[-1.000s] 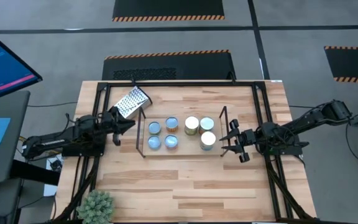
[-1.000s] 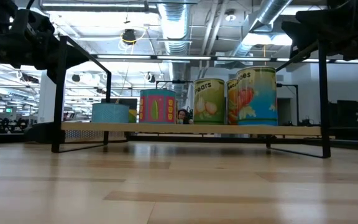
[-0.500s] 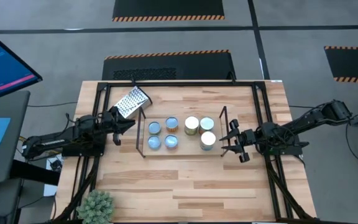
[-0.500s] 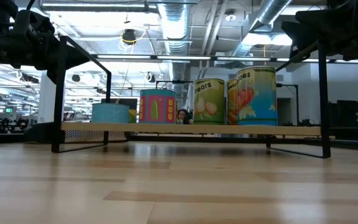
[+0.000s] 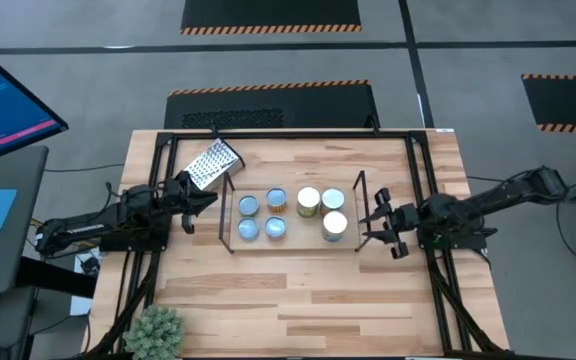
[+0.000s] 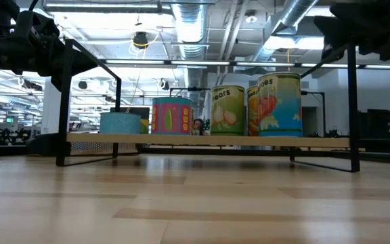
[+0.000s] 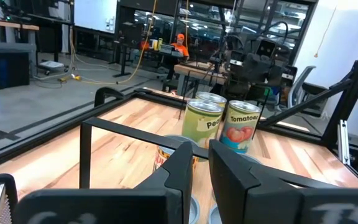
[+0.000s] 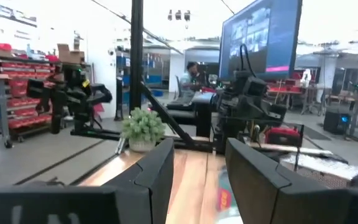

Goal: Pick and place cans onto a shelf
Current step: Return to Home Position

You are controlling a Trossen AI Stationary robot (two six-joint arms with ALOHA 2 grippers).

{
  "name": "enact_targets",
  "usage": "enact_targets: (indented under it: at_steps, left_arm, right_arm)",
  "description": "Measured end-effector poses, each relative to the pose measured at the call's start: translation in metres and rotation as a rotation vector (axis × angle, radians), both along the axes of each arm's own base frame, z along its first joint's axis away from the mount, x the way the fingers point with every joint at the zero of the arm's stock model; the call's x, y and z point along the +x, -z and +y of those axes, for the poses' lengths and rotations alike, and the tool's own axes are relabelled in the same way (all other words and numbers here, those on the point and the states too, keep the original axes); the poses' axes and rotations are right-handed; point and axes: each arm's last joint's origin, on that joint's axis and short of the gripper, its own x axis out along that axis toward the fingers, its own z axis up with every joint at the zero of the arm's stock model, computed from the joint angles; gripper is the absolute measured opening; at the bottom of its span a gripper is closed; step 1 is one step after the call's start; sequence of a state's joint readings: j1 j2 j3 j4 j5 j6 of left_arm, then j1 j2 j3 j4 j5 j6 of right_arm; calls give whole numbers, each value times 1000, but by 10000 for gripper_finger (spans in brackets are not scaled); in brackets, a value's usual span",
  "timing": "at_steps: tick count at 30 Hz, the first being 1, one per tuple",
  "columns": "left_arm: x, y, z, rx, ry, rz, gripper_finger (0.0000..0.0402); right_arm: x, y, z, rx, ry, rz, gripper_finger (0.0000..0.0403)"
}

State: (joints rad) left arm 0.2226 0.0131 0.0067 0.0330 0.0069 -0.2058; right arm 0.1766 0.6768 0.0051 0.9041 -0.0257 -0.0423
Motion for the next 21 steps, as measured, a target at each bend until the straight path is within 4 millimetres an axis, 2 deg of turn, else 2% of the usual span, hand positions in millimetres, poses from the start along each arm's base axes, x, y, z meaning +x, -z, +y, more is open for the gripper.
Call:
enact_targets:
  at_steps: [8, 15, 21]
  left_arm:
    - [0, 0, 0, 0, 0, 0, 43]
    - [0, 0, 0, 0, 0, 0, 43]
    - [0, 0, 0, 0, 0, 0, 43]
  right_arm:
    - [-16, 3, -15, -7, 141, 77, 175]
    - [-28, 14, -23, -19, 201, 182, 174]
    - [-36, 18, -25, -20, 222, 203, 175]
